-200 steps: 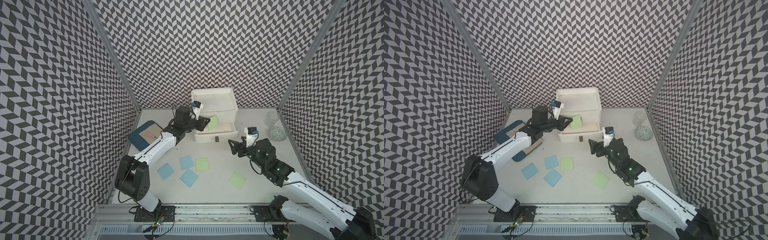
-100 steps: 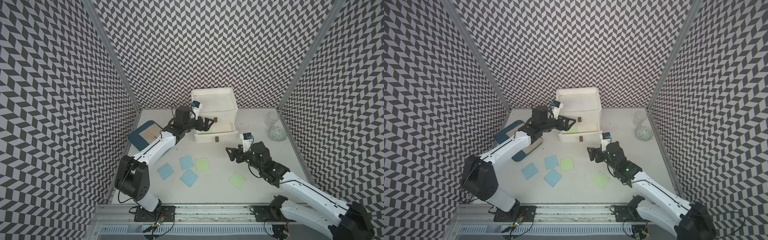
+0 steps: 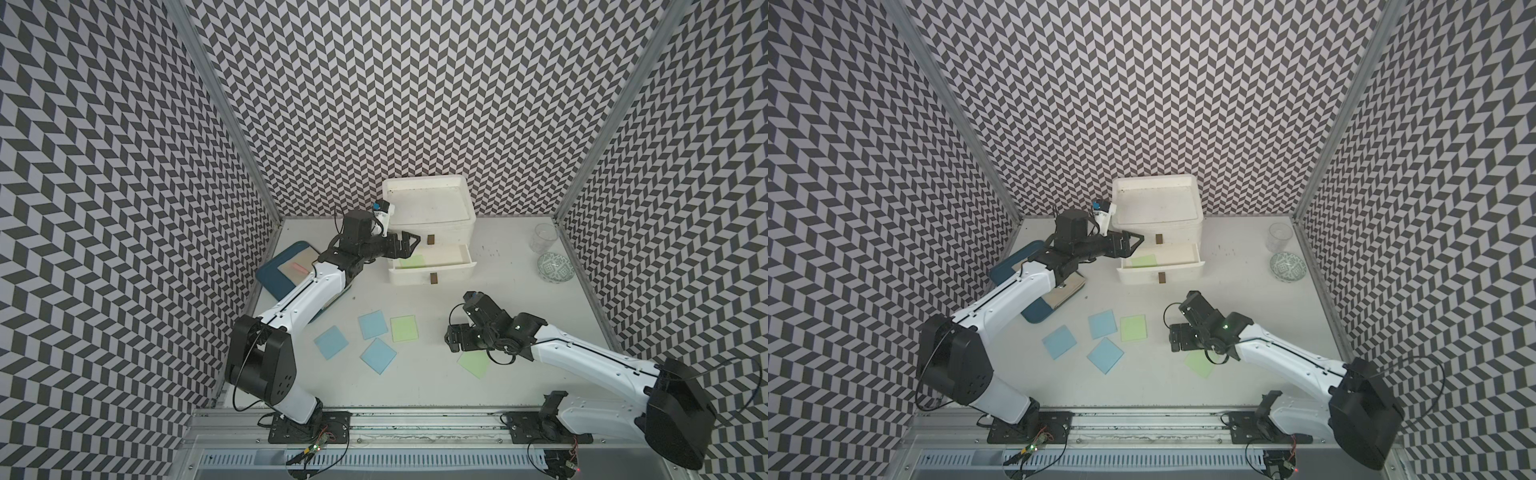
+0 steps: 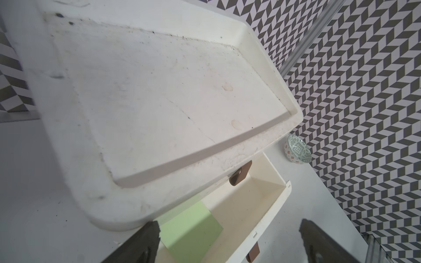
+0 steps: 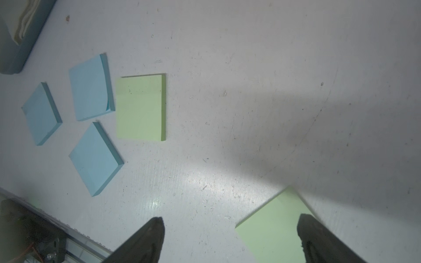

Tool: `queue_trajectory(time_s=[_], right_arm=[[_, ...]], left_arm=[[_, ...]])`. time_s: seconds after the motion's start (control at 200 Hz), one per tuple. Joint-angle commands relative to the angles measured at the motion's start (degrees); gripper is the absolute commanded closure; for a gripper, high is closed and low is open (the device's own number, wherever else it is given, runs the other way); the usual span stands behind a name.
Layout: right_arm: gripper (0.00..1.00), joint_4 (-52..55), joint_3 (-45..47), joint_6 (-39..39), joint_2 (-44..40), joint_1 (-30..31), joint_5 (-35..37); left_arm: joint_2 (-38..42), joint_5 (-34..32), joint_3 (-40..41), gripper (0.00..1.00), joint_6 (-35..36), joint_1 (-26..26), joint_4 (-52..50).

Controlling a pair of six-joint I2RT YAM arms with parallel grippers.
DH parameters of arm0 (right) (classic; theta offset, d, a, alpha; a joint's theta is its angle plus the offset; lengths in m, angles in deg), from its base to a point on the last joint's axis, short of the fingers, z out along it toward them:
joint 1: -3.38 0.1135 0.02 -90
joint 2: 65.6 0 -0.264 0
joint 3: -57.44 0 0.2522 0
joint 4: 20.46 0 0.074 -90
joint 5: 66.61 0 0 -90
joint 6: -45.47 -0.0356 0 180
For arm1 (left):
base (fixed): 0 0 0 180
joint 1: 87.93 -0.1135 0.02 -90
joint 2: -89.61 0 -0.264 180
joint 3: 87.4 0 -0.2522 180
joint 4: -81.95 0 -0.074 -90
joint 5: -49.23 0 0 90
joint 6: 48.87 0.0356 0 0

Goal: Please put the sticky notes in the drawer by color
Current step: Place the sticky notes in the drawer, then pick up the sticky notes from the center of the board.

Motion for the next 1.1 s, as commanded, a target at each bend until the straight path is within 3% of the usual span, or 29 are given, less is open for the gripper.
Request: queue_trajectory(time_s=[0.0,0.17,0.325,0.936,1.097], right_arm=[[0.04,7.90,1.58,-7.19,-0.65,1.51,3.27],[0.05,5.13,10.09,-16.23,-7.15,6.66,0.84],[0.05,0.95,13.60,-17.94,-7.32,6.96,-0.80],[0.05,-7.43,-0.28,-5.27,17.83,5.90,12.16],[0.05,-4.93,-0.72,-4.27,17.79,6.42,13.84]], left_arm=[[2.06,-1.57,-1.69,0.00,-0.21,-0.34,-0.18],[1.54,0.02,-1.92,0.00,-0.79,-0.50,-0.12],[1.71,0.75,-1.64,0.00,-1.16,-0.63,0.43],[1.27,0.25,-1.17,0.00,-0.50,-0.60,0.76],[1.15,0.38,-1.38,0.00,-0.42,-0.61,0.52]])
